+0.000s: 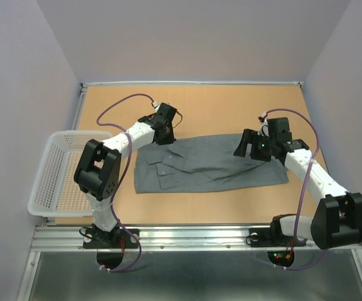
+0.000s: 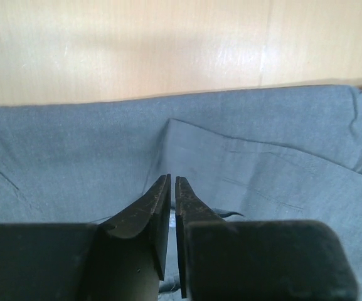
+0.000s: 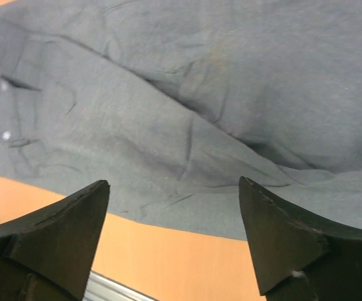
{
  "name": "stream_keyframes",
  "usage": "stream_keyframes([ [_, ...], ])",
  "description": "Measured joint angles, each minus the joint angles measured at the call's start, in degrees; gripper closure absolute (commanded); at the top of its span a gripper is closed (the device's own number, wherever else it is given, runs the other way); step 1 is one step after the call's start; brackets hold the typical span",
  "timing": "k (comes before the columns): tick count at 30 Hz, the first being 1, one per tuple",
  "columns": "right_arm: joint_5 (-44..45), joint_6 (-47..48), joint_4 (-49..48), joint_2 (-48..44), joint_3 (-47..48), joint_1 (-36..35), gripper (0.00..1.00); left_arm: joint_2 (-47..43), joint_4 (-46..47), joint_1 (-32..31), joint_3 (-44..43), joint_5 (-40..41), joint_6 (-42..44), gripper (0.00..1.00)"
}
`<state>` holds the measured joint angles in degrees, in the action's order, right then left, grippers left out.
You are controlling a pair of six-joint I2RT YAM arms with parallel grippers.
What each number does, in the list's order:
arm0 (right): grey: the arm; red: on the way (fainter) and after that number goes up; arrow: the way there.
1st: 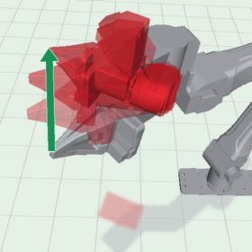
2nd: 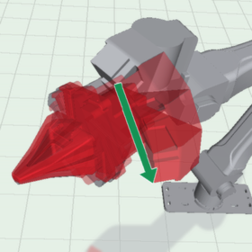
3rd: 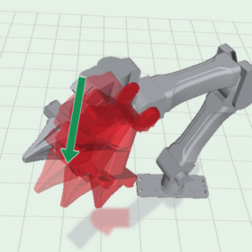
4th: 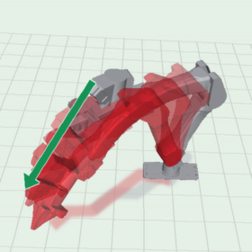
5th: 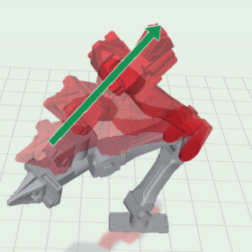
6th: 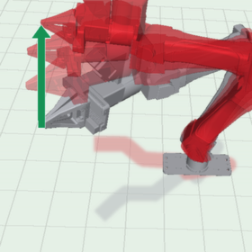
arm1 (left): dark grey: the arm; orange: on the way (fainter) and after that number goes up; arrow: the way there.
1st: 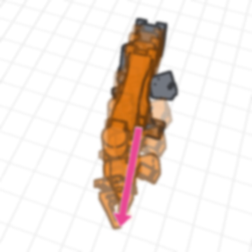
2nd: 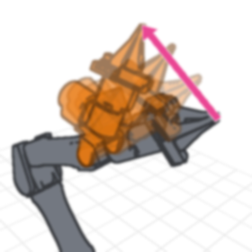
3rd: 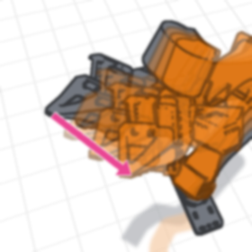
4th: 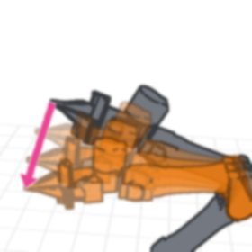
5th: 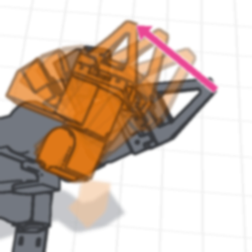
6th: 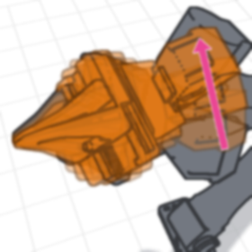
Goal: Fold and stack the long sleeve shirts
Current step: Fold the shirt
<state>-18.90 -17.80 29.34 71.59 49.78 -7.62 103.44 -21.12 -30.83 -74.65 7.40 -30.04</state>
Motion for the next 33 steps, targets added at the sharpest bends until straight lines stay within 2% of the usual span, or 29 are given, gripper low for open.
stream_keyframes([
  [4, 6.16, -0.31, -0.74, 0.72, 0.0, 0.02, 0.21, 0.0, 1.81, -0.31, 0.04, 0.31, 0.31, 0.79],
  [8, 8.22, 0.7, -2.05, 4.79, 0.0, 0.04, 0.29, 0.04, 2.64, -0.31, 0.07, 0.68, 0.61, 0.78],
  [14, 5.25, 3.39, -4.31, 9.99, -0.02, 0.04, 0.36, 0.15, 3.21, -0.31, 0.55, -0.13, 2.93, 0.59],
  [19, 2.71, 5.25, -6.62, 10.78, -0.11, 0.02, 0.46, -3.58, 5.46, -1.25, 5.07, -3.21, 7.69, 0.5],
  [25, 1.66, 6.56, -8.52, 11.89, -0.76, 0.02, 0.46, -12.28, 11.34, -5.6, 12.26, -10.84, 13.22, 0.49],
  [33, 0.85, 7.91, -9.35, 14.01, -1.6, 0.02, 0.45, -12.31, 13.27, -7.32, 16.04, -14.58, 15.21, 0.5],
])
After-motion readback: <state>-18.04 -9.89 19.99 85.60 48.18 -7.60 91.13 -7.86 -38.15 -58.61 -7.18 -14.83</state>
